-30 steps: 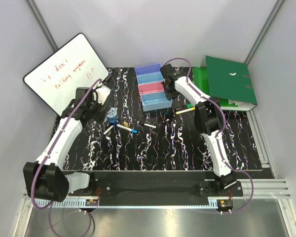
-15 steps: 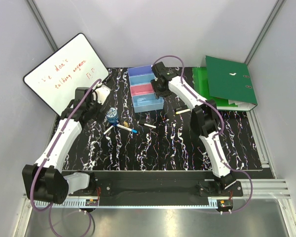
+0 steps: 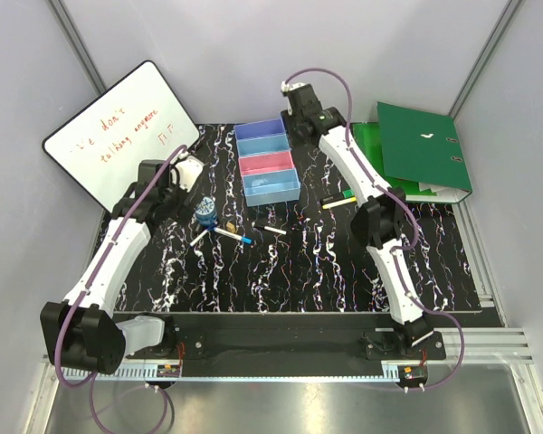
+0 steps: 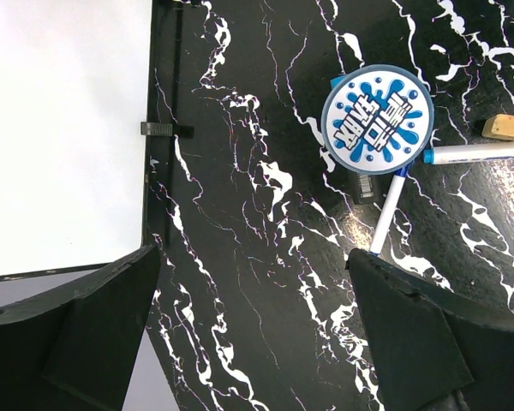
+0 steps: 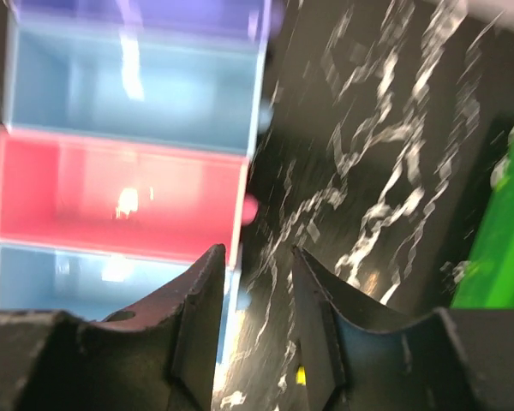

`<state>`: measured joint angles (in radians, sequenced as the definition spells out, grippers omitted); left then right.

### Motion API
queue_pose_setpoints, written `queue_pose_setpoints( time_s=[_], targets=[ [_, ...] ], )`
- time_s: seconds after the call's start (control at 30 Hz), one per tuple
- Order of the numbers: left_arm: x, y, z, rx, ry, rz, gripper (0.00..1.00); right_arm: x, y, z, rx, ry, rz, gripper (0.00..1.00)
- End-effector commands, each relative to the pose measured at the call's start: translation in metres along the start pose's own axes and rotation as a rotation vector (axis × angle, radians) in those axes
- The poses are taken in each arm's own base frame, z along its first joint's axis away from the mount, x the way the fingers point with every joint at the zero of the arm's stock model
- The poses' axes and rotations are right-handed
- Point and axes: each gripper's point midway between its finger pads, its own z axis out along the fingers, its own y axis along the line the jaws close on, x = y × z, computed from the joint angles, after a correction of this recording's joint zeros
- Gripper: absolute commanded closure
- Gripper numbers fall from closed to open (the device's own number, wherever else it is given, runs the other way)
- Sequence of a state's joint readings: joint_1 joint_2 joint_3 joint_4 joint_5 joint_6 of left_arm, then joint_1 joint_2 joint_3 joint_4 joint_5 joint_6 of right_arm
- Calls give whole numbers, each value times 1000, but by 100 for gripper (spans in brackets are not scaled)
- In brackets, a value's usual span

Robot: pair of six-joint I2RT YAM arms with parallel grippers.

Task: Sort the stationery into containers
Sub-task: Move the storage box to the center of the board.

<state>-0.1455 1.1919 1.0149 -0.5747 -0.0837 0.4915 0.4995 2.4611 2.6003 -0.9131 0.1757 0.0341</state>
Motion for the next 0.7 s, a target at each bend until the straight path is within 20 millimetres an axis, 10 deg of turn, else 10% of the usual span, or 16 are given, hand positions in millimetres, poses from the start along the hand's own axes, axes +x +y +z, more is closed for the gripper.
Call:
queue_pose_setpoints(
  time_s=[0.0, 0.33, 0.67],
  targets=[
    [-19, 7, -10, -24, -71, -13, 1, -24, -16, 11, 33, -86, -33, 56],
    [-22, -1, -2, 8, -70, 5, 1, -8, -38, 69, 124, -96, -96, 81],
    [-70, 13, 34, -24, -104, 56, 1, 25, -93, 42, 214, 30, -85, 85]
  ],
)
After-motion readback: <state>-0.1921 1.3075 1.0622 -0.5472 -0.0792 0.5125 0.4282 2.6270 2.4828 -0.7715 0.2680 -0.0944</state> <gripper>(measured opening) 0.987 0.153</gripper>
